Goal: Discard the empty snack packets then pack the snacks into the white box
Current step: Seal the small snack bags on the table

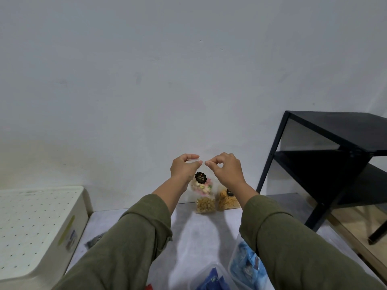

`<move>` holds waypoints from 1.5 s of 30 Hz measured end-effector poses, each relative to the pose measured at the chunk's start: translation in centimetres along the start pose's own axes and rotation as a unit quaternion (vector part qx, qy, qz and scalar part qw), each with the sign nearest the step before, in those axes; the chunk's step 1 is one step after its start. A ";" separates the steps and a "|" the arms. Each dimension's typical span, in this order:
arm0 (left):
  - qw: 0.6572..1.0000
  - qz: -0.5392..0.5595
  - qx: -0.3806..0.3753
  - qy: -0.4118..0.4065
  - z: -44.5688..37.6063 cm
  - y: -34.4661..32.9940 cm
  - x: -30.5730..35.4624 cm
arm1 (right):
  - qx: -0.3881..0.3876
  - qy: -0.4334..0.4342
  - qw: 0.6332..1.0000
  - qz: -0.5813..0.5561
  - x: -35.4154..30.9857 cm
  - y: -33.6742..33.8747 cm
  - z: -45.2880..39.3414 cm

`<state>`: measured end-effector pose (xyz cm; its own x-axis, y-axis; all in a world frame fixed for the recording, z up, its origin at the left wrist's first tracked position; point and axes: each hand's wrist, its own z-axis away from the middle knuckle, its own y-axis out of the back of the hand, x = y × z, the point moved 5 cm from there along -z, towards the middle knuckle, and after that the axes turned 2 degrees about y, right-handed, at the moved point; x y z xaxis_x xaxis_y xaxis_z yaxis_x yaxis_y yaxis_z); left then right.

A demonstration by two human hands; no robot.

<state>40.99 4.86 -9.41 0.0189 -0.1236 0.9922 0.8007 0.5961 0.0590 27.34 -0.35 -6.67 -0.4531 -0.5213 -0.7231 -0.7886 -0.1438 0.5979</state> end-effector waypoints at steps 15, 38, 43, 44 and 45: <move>0.999 -0.031 -0.019 -0.034 1.6 0.4 0.1 | 0.005 -0.006 1.000 -0.006 -0.6 -0.3 0.9; 0.998 -0.049 -0.027 -0.025 2.4 2.4 -1.0 | -0.042 -0.048 0.997 -0.037 1.0 -1.7 2.4; 0.988 -0.135 -0.024 -0.068 1.7 1.5 -3.0 | -0.003 -0.086 0.994 -0.070 3.0 -2.2 2.9; 0.986 -0.152 -0.020 -0.070 1.6 1.2 -3.6 | -0.006 -0.094 0.993 -0.077 3.7 -2.4 3.1; 0.985 -0.161 -0.016 -0.064 1.5 0.8 -4.3 | -0.012 -0.100 0.992 -0.076 4.5 -2.5 3.2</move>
<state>40.65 7.10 -13.49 -0.3129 -0.2001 0.9285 0.7717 0.5163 0.3714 26.00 0.36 -12.51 -0.4044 -0.3145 -0.8588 -0.8456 -0.2294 0.4821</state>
